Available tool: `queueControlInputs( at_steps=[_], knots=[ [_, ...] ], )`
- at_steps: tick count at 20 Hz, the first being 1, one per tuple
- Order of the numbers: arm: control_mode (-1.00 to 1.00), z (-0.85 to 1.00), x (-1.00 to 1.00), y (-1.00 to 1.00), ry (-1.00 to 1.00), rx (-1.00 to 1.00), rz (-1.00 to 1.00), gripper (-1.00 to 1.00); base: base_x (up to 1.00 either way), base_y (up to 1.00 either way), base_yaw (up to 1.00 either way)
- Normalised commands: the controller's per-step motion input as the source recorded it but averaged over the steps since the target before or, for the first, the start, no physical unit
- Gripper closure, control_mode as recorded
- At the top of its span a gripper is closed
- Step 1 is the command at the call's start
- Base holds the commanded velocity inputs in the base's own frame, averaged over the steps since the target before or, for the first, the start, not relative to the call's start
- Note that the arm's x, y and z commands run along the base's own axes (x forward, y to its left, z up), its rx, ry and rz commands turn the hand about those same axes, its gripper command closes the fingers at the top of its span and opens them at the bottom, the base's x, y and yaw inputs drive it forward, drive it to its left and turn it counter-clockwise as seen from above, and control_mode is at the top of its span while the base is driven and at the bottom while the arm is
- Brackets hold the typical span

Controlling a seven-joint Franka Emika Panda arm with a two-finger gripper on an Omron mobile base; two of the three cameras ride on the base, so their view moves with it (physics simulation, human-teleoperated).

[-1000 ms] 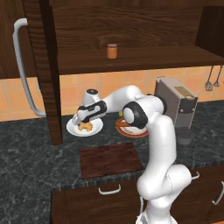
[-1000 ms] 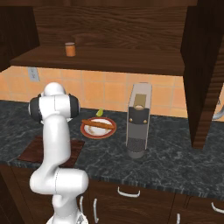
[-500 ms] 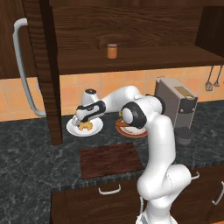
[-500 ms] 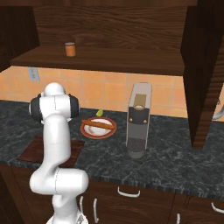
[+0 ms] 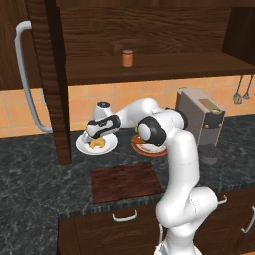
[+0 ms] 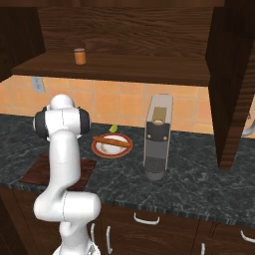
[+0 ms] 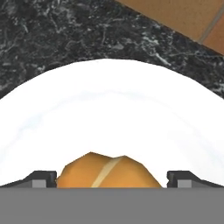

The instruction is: From the different types of pastries on the counter, select a croissant and place it on the cutting board. Then retrieve a jar of jam from the cabinet and place it alongside the croissant on the cutting board.

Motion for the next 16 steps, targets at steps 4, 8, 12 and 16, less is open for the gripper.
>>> queueControlInputs(
  at_steps=[4,8,12,16],
  knots=[
    [-1.00,-0.13,0.00,0.05,0.00,0.11,0.00,1.00,0.00,0.00,0.00],
    [-1.00,-0.09,0.00,0.00,0.00,0.08,0.00,1.00,0.00,0.00,0.00],
    [-1.00,-0.03,-0.02,-0.06,0.00,0.06,0.00,1.00,0.00,0.00,0.00],
    [-1.00,0.03,-0.11,0.00,0.00,0.03,0.00,1.00,0.00,0.00,0.00]
  ],
)
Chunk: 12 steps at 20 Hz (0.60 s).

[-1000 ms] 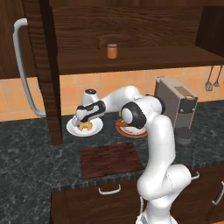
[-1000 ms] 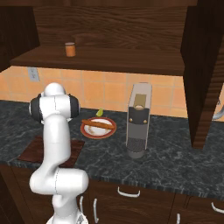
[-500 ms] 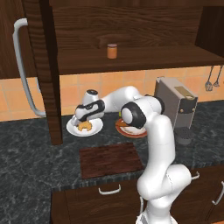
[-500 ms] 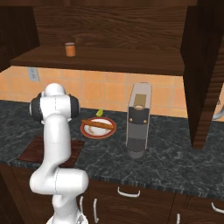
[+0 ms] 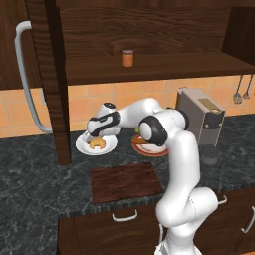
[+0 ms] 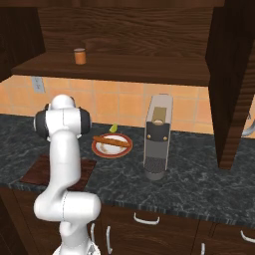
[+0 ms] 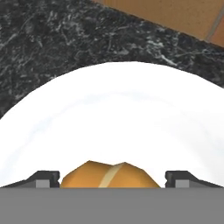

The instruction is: From the different types of pastries on the counter, select a croissant and place it on the cutting board. Then retrieve a jar of jam from the cabinet and place it alongside the croissant on the cutting board.

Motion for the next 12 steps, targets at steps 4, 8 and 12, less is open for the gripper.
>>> queueControlInputs(
  at_steps=[4,8,12],
  knots=[
    [-1.00,0.26,-0.19,0.00,0.00,0.02,0.00,1.00,0.00,0.00,0.00],
    [-1.00,0.33,-0.22,0.00,0.00,0.00,0.00,1.00,0.00,0.00,0.00],
    [-1.00,0.22,-0.45,0.00,0.00,0.00,0.00,1.00,0.00,0.00,0.00]
  ],
)
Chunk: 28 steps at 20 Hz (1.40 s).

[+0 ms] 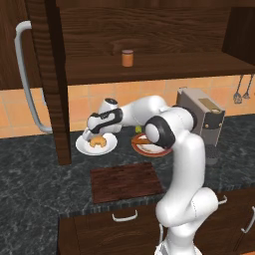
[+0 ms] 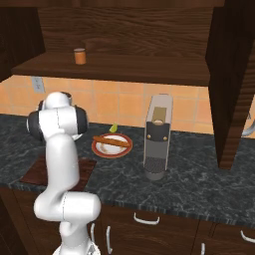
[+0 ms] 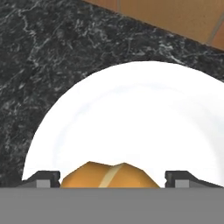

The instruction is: From the different types of pastries on the counter, select a croissant and place it on the cutting board. Then retrieve a jar of jam from the cabinet and place it alongside the croissant on the cutting board.

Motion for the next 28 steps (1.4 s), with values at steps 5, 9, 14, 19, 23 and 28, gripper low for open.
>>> queueControlInputs(
  at_steps=[5,9,14,19,23,28],
  knots=[
    [-1.00,0.25,-0.50,-0.01,0.00,0.00,0.00,1.00,0.00,0.00,0.00],
    [-1.00,0.24,-0.49,-0.10,0.00,0.00,0.00,1.00,0.00,0.00,0.00],
    [-1.00,0.24,-0.74,-0.12,-0.01,0.00,-0.01,1.00,0.00,0.00,0.00],
    [-1.00,0.21,-0.77,-0.19,-0.03,0.00,-0.03,1.00,0.00,0.00,0.00],
    [-1.00,0.24,-0.76,-0.29,-0.02,0.00,-0.05,1.00,0.00,0.00,0.00],
    [-1.00,0.12,-0.82,-0.38,-0.01,0.00,-0.08,1.00,0.00,0.00,0.00]
  ],
)
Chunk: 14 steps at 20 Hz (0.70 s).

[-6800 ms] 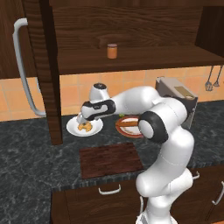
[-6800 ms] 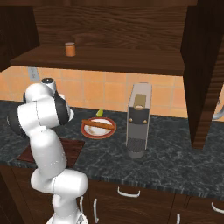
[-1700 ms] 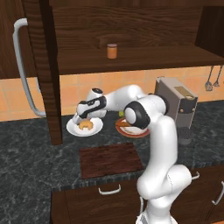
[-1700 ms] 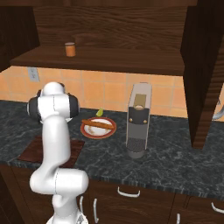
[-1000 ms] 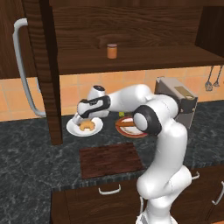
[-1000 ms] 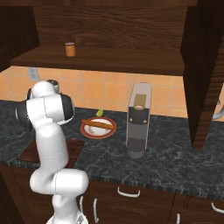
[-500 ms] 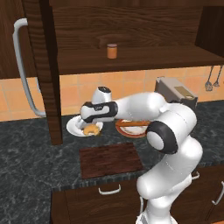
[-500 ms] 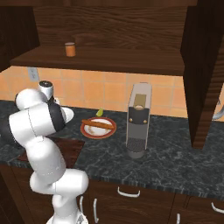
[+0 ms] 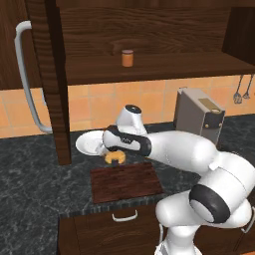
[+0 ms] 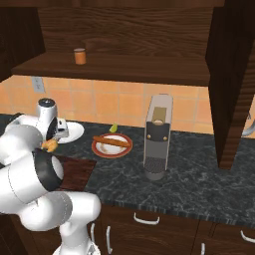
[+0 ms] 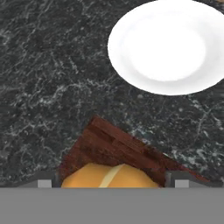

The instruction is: From the different types of pastries on the counter, select a croissant and place it on the cutting board. Then retrieve a jar of jam from the cabinet and place it alongside the croissant on the cutting board.

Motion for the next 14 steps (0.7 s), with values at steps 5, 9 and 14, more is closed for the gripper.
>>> queueControlInputs(
  at_steps=[5,9,14],
  knots=[
    [-1.00,0.00,-0.60,-0.55,0.00,0.00,-0.14,1.00,0.00,0.00,0.00],
    [-1.00,-0.12,-0.19,-0.48,0.03,0.00,-0.17,1.00,0.00,0.00,0.00],
    [-1.00,-0.25,0.00,-0.38,0.01,0.00,-0.14,1.00,0.00,0.00,0.00]
  ],
)
